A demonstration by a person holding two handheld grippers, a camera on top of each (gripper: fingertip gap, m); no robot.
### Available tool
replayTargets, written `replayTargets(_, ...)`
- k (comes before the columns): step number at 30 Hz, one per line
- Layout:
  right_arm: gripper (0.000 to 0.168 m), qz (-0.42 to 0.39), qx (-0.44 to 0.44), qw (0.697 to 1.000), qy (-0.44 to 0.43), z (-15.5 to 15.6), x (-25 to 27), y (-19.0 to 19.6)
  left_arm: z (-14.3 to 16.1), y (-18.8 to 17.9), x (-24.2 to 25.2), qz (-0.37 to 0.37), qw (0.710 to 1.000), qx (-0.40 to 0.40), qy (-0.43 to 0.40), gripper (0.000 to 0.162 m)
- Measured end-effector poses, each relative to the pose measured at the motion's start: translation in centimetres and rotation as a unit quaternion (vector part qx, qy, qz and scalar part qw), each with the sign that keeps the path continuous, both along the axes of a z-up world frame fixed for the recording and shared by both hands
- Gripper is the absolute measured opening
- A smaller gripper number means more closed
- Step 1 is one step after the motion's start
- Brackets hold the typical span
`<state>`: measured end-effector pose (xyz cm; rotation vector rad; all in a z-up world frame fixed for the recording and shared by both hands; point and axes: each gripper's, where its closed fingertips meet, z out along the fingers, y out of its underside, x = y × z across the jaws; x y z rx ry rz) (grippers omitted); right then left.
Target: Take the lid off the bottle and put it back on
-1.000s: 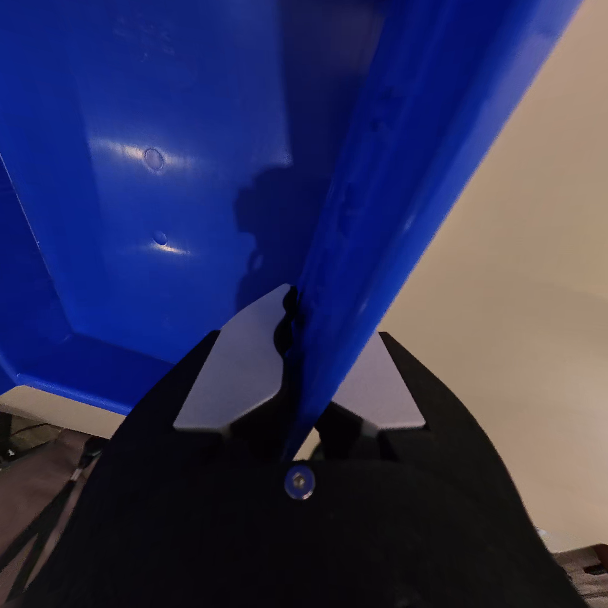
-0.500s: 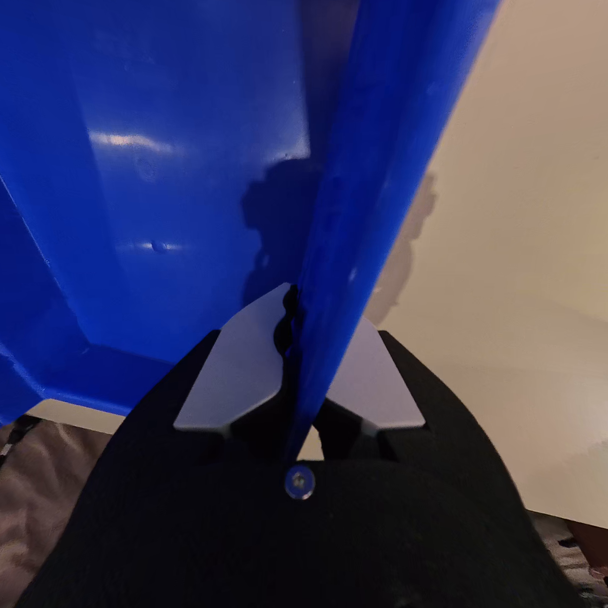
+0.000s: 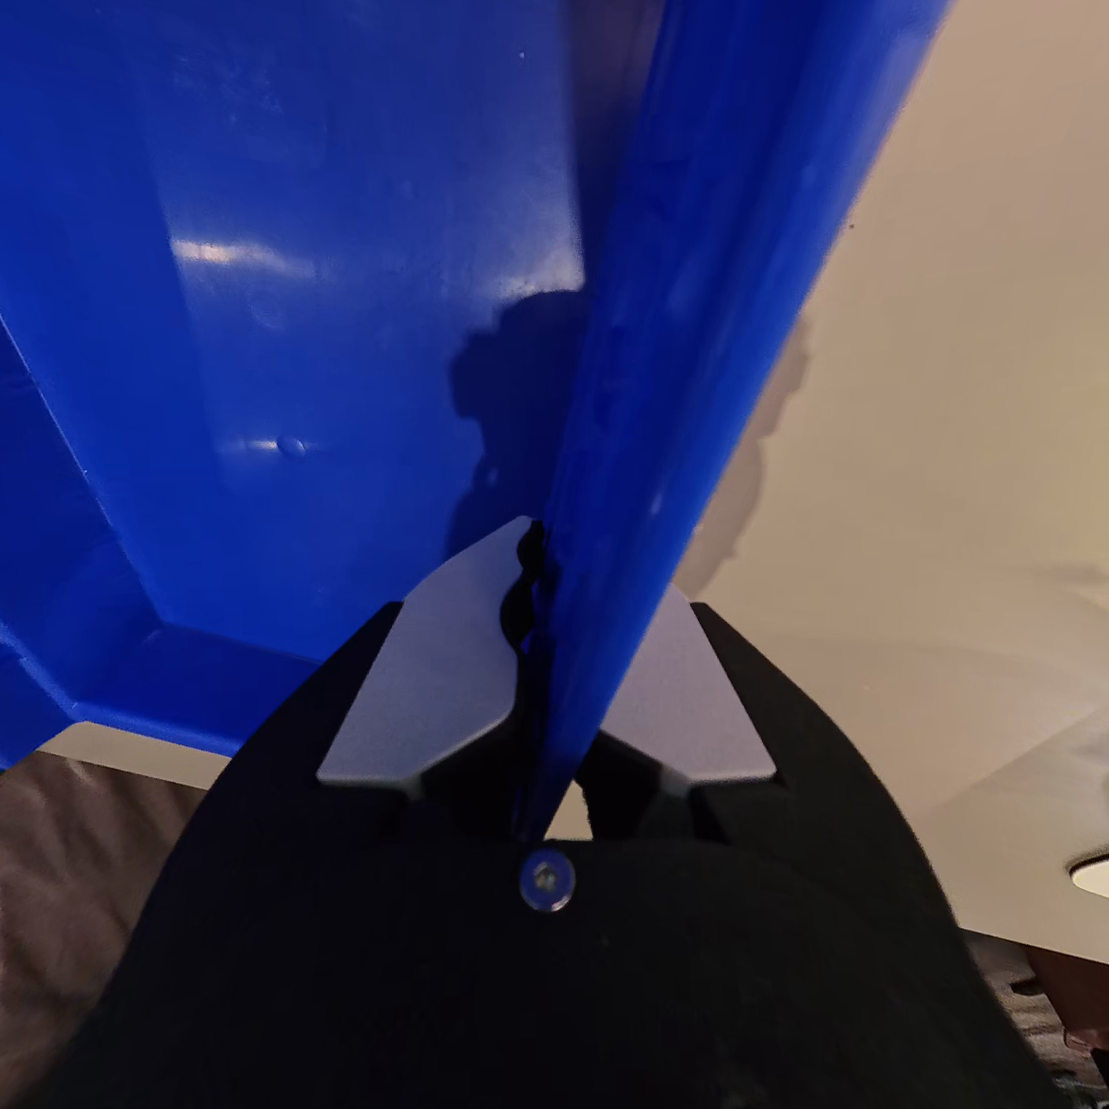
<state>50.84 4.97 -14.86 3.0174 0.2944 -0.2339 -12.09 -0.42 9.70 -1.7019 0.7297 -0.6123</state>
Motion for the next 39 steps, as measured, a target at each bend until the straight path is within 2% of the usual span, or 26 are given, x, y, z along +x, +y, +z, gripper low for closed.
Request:
replayTargets(2, 0.011, 0.018, 0.009, 1.0, -0.015, 0.0, 0.2, 0.1, -1.6, 0.7, -0.5, 0.031, 0.998, -0.019, 0.048, 0.076)
replayTargets(7, 0.039, 0.061, 0.077, 0.988, -0.121, 0.8, 1.7, 1.6, -5.3, 2.9, -2.4, 0.148, 0.969, -0.06, 0.188, 0.076)
replayTargets(9, 0.049, 0.087, 0.107, 0.975, -0.172, 2.0, 2.1, 2.1, -7.6, 3.0, -2.5, 0.171, 0.949, -0.109, 0.241, 0.078)
replayTargets(13, 0.055, 0.084, 0.174, 0.949, -0.248, 6.1, 2.5, 3.0, -12.5, 3.0, -2.3, 0.198, 0.909, -0.219, 0.295, 0.083)
replayTargets(16, 0.055, 0.046, 0.258, 0.937, -0.23, 9.7, 1.3, 4.0, -15.4, 3.1, -1.3, 0.19, 0.897, -0.29, 0.276, 0.083)
replayTargets(17, 0.055, 0.032, 0.29, 0.933, -0.211, 10.9, 0.6, 4.3, -16.2, 3.2, -1.6, 0.2, 0.887, -0.309, 0.281, 0.074)
replayTargets(18, 0.055, 0.019, 0.322, 0.927, -0.192, 12.2, -0.1, 4.4, -17.0, 3.1, -2.3, 0.217, 0.873, -0.327, 0.291, 0.082)
replayTargets(19, 0.055, 0.008, 0.351, 0.919, -0.178, 13.4, -0.8, 4.3, -17.7, 2.9, -2.9, 0.232, 0.859, -0.347, 0.297, 0.078)
replayTargets(20, 0.055, 0.001, 0.378, 0.91, -0.169, 14.5, -1.3, 4.2, -18.2, 2.6, -3.3, 0.239, 0.849, -0.363, 0.302, 0.082)
replayTargets(24, 0.054, 0.0, 0.459, 0.881, -0.118, 17.8, -4.2, 4.0, -20.0, 2.0, -3.5, 0.231, 0.831, -0.408, 0.299, 0.09)
replayTargets(28, 0.055, 0.029, 0.465, 0.881, -0.085, 17.8, -6.5, 4.2, -21.7, 1.1, -4.0, 0.231, 0.802, -0.455, 0.312, 0.101)
replayTargets(31, 0.055, 0.058, 0.444, 0.891, -0.07, 16.2, -7.9, 4.3, -23.1, 0.1, -5.2, 0.231, 0.767, -0.484, 0.352, 0.099)
replayTargets(33, 0.055, 0.074, 0.432, 0.896, -0.08, 15.2, -8.0, 4.5, -23.8, 0.2, -5.6, 0.229, 0.759, -0.487, 0.368, 0.086)
replayTargets(35, 0.055, 0.08, 0.423, 0.9, -0.073, 14.6, -8.4, 4.7, -24.4, 0.3, -6.2, 0.231, 0.747, -0.483, 0.394, 0.091)
replayTargets(39, 0.054, 0.089, 0.414, 0.904, -0.064, 13.8, -9.0, 4.8, -24.4, 0.5, -6.3, 0.22, 0.751, -0.477, 0.399, 0.092)
